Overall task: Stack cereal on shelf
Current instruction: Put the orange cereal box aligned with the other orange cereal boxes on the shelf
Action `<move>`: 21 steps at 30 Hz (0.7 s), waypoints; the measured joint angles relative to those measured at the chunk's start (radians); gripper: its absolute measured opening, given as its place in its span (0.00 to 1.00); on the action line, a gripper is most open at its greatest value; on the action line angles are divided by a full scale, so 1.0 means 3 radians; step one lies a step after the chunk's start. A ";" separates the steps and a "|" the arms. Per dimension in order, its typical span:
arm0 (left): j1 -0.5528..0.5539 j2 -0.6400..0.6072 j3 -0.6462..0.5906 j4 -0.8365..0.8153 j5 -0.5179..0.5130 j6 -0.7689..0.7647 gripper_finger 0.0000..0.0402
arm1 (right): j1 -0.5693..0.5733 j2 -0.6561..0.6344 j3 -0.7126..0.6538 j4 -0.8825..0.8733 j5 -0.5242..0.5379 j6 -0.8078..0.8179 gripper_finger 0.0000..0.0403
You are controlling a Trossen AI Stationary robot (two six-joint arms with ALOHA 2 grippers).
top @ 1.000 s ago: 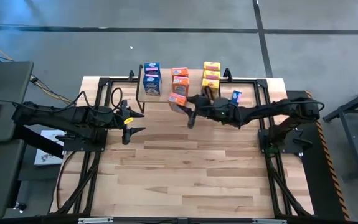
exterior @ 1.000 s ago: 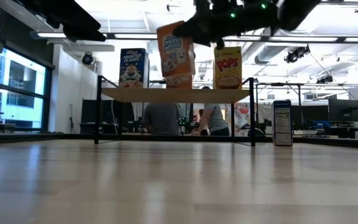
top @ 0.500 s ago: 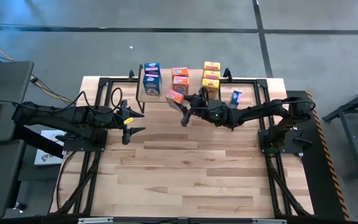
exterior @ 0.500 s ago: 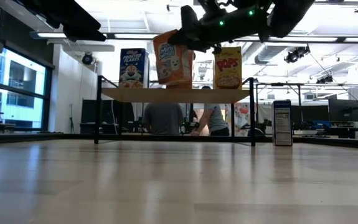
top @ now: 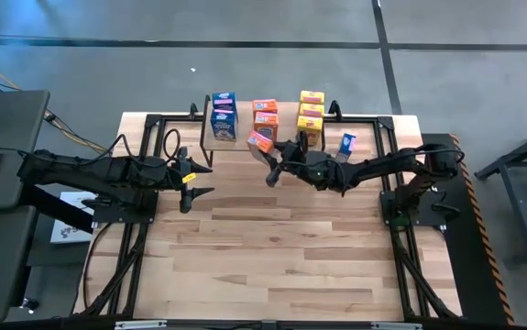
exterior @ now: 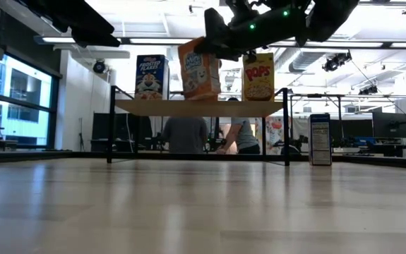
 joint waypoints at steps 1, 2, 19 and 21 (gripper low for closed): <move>0.0001 0.0001 0.0000 -0.0001 0.0001 0.0001 0.64 | 0.0000 0.0000 -0.0001 -0.0006 0.0005 0.0021 0.37; -0.0001 -0.0001 0.0000 -0.0001 0.0000 0.0000 0.64 | 0.0000 0.0000 -0.0001 -0.0005 0.0016 0.0023 0.37; 0.0000 0.0001 0.0000 0.0000 0.0000 0.0000 0.64 | -0.0149 -0.0001 -0.0003 0.0034 -0.0001 0.0022 0.37; 0.0000 0.0000 0.0000 -0.0001 0.0000 0.0000 0.64 | -0.0188 -0.0003 -0.0003 0.0024 -0.0059 0.0072 0.37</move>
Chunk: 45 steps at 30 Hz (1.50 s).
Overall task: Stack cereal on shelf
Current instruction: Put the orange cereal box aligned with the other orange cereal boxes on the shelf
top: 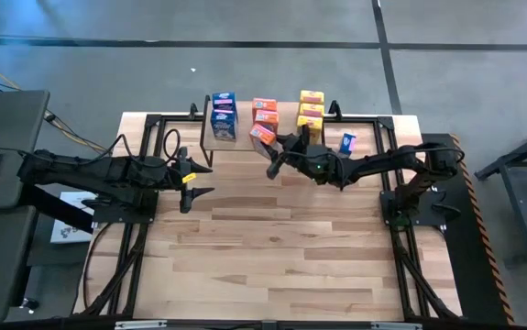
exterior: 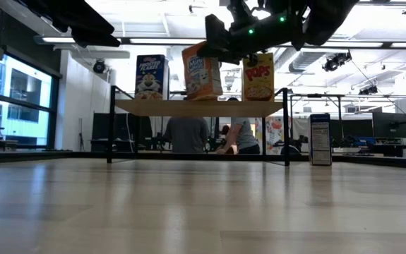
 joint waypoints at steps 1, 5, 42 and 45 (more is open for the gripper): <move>-0.0001 0.0000 0.0000 0.0000 0.0001 -0.0001 0.64 | -0.0012 0.0000 0.0000 -0.0004 -0.0022 0.0025 0.37; -0.0001 -0.0001 0.0000 0.0001 0.0001 0.0000 0.64 | -0.0023 -0.0001 0.0000 -0.0005 -0.0048 0.0037 0.37; 0.0000 0.0000 0.0000 0.0000 0.0001 -0.0001 0.64 | -0.0099 -0.0001 0.0000 0.0058 -0.0287 -0.0023 0.37; -0.0001 -0.0001 0.0000 0.0001 0.0001 -0.0001 0.64 | -0.0070 -0.0001 0.0000 0.0068 -0.0291 -0.0023 0.37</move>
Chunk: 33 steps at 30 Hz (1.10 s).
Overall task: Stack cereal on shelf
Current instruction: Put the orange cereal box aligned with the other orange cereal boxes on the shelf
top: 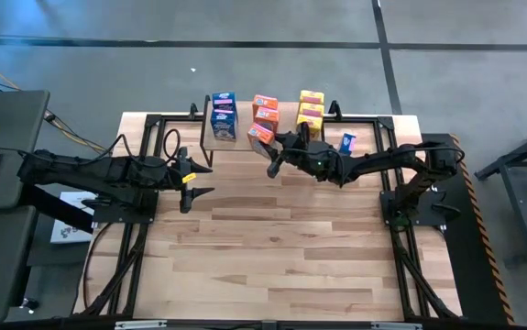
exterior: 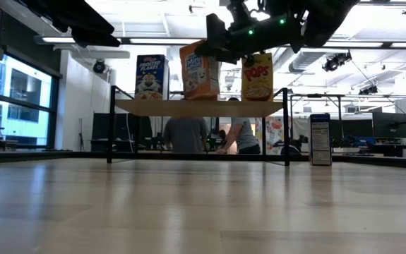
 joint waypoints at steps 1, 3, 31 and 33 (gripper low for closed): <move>0.0001 0.0000 0.0000 0.0000 -0.0001 0.0001 0.64 | 0.0010 0.0000 0.0000 0.0016 0.0008 -0.0001 0.37; 0.0001 0.0000 0.0000 0.0000 0.0000 0.0000 0.64 | 0.0025 0.0000 0.0000 0.0052 0.0006 -0.0017 0.37; 0.0001 0.0001 0.0000 -0.0001 0.0000 0.0000 0.64 | 0.0137 0.0121 0.0058 0.0158 0.0340 -0.0091 0.37; 0.0001 0.0001 0.0000 0.0000 0.0000 0.0000 0.64 | 0.0188 0.0121 0.0123 0.0108 0.0455 -0.0130 0.37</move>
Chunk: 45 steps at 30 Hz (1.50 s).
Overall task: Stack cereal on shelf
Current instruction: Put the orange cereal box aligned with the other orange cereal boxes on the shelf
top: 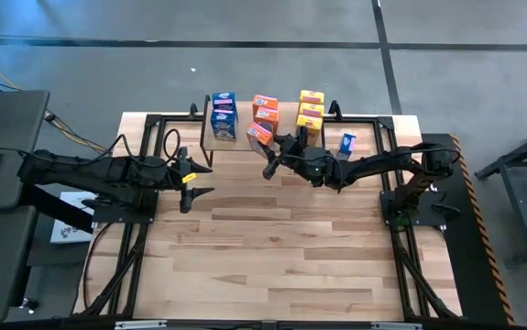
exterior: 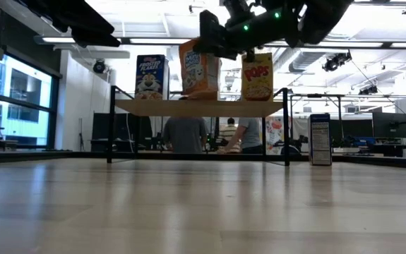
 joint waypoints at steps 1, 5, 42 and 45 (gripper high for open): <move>-0.0001 0.0000 0.0000 -0.0001 -0.0001 0.0000 0.64 | 0.0026 0.0000 0.0030 -0.0013 0.0067 -0.0022 0.37; 0.0000 -0.0001 0.0000 -0.0002 -0.0001 0.0001 0.64 | 0.0115 0.0093 0.0151 -0.0021 0.0265 -0.0014 0.37; -0.0001 0.0000 0.0000 -0.0001 0.0000 0.0001 0.64 | -0.0099 0.0411 0.0252 0.0235 0.0225 0.0104 0.37; 0.0000 -0.0001 0.0000 -0.0001 -0.0001 0.0001 0.64 | -0.0099 0.0411 0.0252 0.0226 0.0225 0.0105 0.37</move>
